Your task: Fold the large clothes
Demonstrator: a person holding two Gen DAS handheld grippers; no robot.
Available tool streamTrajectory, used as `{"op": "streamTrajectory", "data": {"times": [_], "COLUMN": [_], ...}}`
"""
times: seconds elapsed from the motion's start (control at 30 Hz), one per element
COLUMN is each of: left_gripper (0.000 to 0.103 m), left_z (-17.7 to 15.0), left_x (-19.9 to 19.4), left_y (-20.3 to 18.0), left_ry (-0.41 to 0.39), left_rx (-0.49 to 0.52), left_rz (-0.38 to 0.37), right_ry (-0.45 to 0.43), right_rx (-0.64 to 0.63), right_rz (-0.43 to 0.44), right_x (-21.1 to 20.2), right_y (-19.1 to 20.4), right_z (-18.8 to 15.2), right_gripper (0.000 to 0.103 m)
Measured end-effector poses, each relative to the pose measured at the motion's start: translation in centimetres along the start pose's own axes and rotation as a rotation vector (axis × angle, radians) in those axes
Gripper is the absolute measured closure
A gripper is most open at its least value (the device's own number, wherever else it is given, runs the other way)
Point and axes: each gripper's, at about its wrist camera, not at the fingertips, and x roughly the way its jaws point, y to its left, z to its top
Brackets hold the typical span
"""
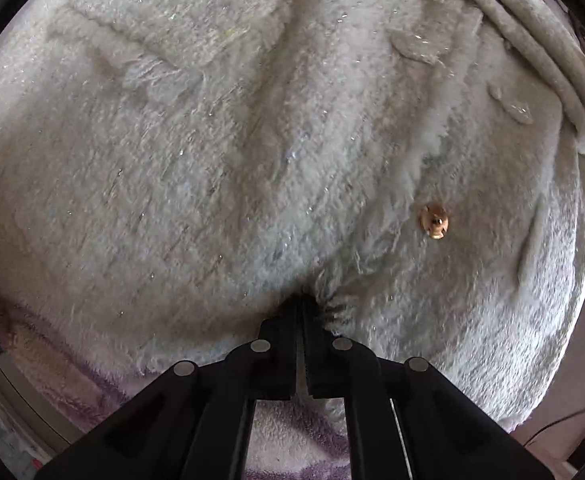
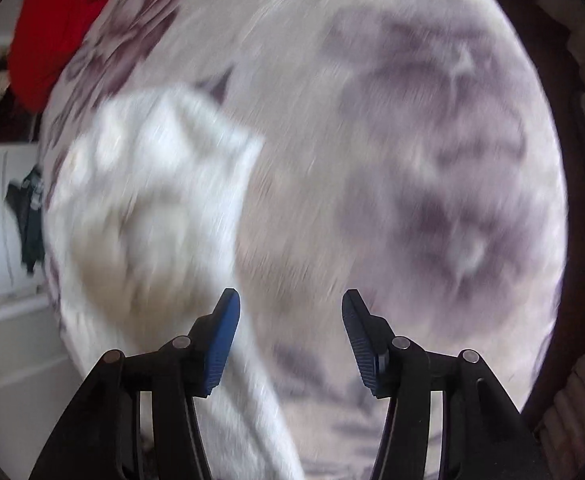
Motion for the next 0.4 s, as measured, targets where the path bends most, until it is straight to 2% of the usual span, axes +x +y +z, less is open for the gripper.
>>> {"op": "streamTrajectory", "data": {"times": [0.13, 0.23, 0.27, 0.3, 0.33, 0.37, 0.4], "left_gripper": [0.100, 0.100, 0.100, 0.100, 0.100, 0.100, 0.100], "left_z": [0.7, 0.4, 0.4, 0.4, 0.4, 0.3, 0.0], "left_x": [-0.3, -0.2, 0.0, 0.1, -0.3, -1.1, -2.3], "left_y": [1.9, 4.4, 4.8, 5.2, 5.3, 4.9, 4.1], "left_ry": [0.006, 0.001, 0.003, 0.010, 0.013, -0.013, -0.074], "left_rx": [-0.027, -0.081, -0.091, -0.091, -0.077, -0.036, 0.026], "left_rz": [-0.035, -0.083, -0.101, -0.110, -0.102, -0.062, 0.007], "right_ry": [0.025, 0.059, 0.068, 0.040, 0.013, -0.002, -0.019], "right_rx": [-0.095, -0.102, -0.104, -0.113, -0.132, -0.130, -0.103], "right_rz": [0.046, 0.072, 0.058, 0.019, -0.044, -0.055, -0.057], "right_x": [3.1, 6.9, 7.9, 8.4, 8.6, 8.4, 7.8], "right_y": [2.9, 4.5, 5.0, 5.4, 5.7, 5.2, 4.7], "right_z": [-3.0, -3.8, -4.0, -4.5, -4.8, -4.9, -5.0], "right_gripper": [0.047, 0.047, 0.051, 0.082, 0.093, 0.096, 0.097]}}
